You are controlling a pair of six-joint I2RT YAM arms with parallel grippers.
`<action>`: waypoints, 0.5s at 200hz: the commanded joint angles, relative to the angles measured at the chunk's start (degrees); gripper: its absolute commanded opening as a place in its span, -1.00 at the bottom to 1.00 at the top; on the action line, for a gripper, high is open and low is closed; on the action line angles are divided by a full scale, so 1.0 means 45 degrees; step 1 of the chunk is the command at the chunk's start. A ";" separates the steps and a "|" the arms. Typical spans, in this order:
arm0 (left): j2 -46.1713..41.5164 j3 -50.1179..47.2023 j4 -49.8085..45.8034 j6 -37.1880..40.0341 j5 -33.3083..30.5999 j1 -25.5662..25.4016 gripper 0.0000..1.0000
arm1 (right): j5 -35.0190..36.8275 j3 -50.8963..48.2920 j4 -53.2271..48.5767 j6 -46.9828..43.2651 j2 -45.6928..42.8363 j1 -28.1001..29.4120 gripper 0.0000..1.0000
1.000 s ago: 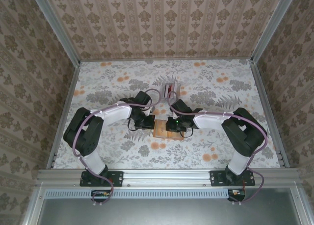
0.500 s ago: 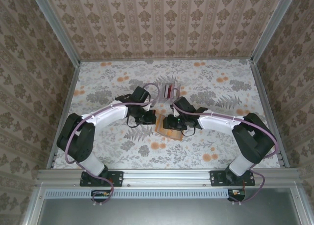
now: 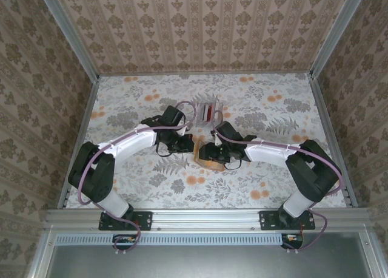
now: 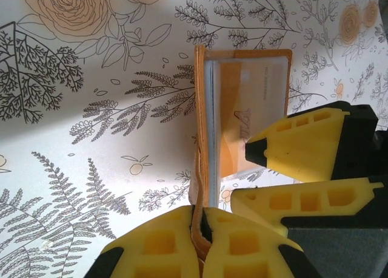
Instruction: Put the credit cards into the card holder
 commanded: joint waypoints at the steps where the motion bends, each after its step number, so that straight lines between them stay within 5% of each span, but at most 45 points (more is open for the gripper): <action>1: -0.0460 0.0301 0.0125 -0.0257 0.0268 -0.0091 -1.00 | -0.0272 0.0094 0.0314 0.0185 0.0121 0.0107 0.10; 100: -0.0442 0.0323 0.0114 -0.0279 0.0311 -0.0090 -1.00 | -0.0452 0.0330 0.0727 0.0199 0.0624 0.0141 0.14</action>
